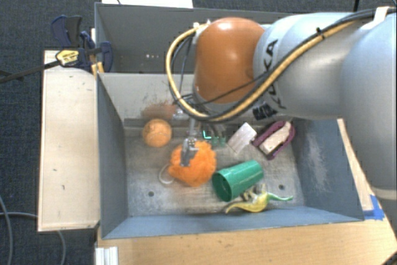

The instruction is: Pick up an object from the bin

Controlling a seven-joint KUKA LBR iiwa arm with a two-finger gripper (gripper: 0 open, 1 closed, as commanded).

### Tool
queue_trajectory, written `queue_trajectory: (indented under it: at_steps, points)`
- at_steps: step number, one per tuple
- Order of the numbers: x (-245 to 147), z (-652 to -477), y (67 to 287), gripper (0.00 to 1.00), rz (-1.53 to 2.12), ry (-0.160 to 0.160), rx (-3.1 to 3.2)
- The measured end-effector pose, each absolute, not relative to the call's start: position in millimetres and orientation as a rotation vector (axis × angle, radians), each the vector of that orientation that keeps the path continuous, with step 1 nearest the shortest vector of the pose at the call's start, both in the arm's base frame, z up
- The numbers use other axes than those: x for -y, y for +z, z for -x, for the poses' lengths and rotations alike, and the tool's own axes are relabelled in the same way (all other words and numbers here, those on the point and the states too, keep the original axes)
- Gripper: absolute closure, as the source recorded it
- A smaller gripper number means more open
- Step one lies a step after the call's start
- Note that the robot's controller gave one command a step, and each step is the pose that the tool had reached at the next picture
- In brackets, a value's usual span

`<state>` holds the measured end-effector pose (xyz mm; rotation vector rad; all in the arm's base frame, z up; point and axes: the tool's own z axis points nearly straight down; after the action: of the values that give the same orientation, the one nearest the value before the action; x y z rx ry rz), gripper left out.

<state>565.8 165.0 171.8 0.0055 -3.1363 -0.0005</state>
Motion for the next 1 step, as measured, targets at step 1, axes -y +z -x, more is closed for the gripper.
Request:
queue_trajectory:
  at_steps: [1]
  points:
    - [-164.2,-567.8,176.4,0.0,0.001,-0.002,3.144]
